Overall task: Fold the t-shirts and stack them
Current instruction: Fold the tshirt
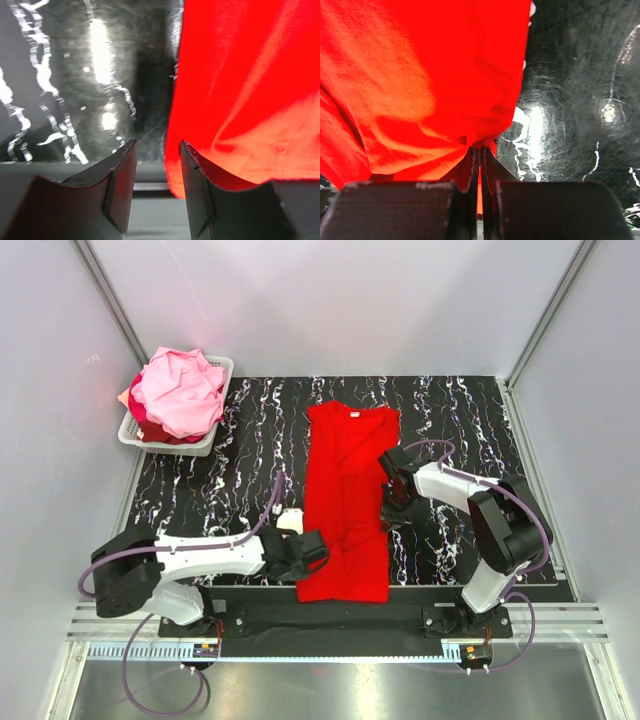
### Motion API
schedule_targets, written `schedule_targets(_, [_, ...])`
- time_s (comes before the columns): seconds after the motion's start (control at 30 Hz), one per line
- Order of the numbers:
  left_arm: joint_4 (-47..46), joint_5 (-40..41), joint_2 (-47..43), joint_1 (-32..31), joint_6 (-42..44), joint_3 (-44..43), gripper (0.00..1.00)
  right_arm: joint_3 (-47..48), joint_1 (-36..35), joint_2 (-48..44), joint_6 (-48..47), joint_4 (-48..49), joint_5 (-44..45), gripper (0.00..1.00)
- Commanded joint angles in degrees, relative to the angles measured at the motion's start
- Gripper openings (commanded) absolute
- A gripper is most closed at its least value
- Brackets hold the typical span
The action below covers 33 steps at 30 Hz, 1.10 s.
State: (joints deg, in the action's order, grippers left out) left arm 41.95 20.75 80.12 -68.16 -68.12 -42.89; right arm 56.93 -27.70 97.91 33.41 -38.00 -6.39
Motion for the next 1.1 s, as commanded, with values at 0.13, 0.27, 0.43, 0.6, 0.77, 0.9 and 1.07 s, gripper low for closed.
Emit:
schedule_targets(0.13, [5.5,2.8,-4.4,-0.5,0.3,-3.0,0.48,4.6,-0.2,-1.9,-1.1,-6.1,5.2,0.42])
schedule_targets(0.27, [1.8,3.0,-4.4,-0.7,5.5,-5.8,0.51,7.8,-0.2,-7.4,-2.0,-9.6,5.3,0.66])
schedule_targets(0.43, [0.9,4.2,2.0,3.4,12.8,-14.4,0.61,15.7,-0.2,-5.0,-4.1,-11.2,6.0,0.71])
schedule_targets(0.6, [-8.3,-4.6,9.2,13.3,21.9,-17.6,0.6,27.2,0.9,7.9,-7.2,-12.8,7.4,0.71])
schedule_targets(0.77, [-10.6,-9.0,19.7,20.8,27.1,-25.9,0.57,42.6,4.2,24.1,-9.7,-16.2,6.9,0.68])
schedule_targets(0.9, [-10.6,-11.7,28.2,24.2,29.0,-31.8,0.56,54.0,6.4,33.6,-11.0,-19.4,6.6,0.67])
schedule_targets(1.07, [-11.7,-17.0,36.1,30.4,29.4,-36.4,0.55,82.4,9.9,49.9,-14.2,-26.8,3.7,0.66])
